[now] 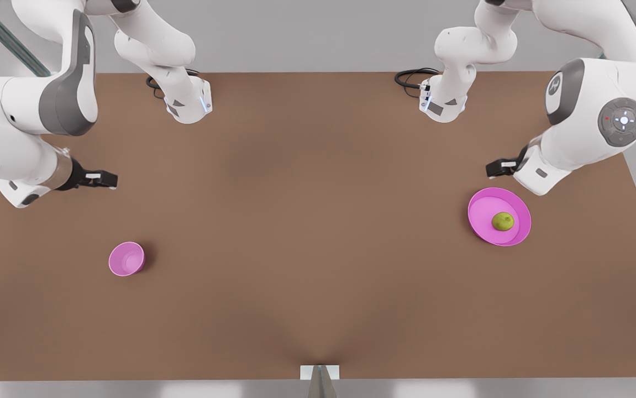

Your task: Use the left arm to pick up the apple from the plate, transfer it to the gripper of the right arm, and then use the right arm to place it into the bowl

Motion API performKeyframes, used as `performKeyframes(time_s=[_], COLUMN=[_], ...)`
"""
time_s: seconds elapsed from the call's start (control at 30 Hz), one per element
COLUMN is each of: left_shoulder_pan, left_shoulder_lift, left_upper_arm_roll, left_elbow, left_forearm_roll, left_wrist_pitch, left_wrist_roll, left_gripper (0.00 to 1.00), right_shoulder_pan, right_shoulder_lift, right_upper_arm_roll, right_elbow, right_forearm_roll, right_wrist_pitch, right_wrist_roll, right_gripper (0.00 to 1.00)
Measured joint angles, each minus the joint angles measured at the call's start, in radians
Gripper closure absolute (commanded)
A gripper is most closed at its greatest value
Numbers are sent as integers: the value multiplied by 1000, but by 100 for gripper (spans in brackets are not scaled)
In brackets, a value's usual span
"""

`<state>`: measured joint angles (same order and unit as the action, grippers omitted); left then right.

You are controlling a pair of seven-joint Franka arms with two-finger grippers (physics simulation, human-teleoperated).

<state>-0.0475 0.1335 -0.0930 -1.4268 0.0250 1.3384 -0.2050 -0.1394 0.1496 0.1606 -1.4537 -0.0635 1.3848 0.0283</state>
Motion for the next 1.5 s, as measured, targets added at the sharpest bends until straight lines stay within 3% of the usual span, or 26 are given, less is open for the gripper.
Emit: performKeyframes(time_s=[0.17, 0.33, 0.43, 0.47, 0.53, 0.63, 0.9, 1.5], left_shoulder_pan=[-51, -25, -6, 5, 15, 36, 44, 65], left_shoulder_lift=[61, 86, 102, 113, 135, 173, 249, 289], left_upper_arm_roll=[16, 204, 300, 313, 322, 326, 326, 316], left_elbow=[-36, -382, -510, -530, -571, -605, -639, -737], left_forearm_roll=[29, 33, 6, 0, -19, -42, -75, -142], left_wrist_pitch=[55, 317, 500, 554, 657, 791, 1027, 1118], left_wrist_roll=[-1, 29, 72, 87, 117, 165, 270, 420], left_gripper=[0, 0, 0, 0, 0, 0, 0, 0], right_shoulder_pan=[6, -4, -35, -24, 93, 166, 172, 176], right_shoulder_lift=[-1, -12, -12, -16, -30, -33, -21, 5], right_upper_arm_roll=[-1, -5, -8, -22, -139, -194, -199, -199], right_elbow=[-7, 3, 15, 15, 4, -1, 4, 5], right_forearm_roll=[1, 5, 3, 0, -8, -6, 8, 2], right_wrist_pitch=[26, 42, 41, 36, 21, 2, 15, 30], right_wrist_roll=[3, 5, 6, 6, 4, 0, -7, -15], right_gripper=[0, 0, 0, 0, 0, 0, 0, 0])
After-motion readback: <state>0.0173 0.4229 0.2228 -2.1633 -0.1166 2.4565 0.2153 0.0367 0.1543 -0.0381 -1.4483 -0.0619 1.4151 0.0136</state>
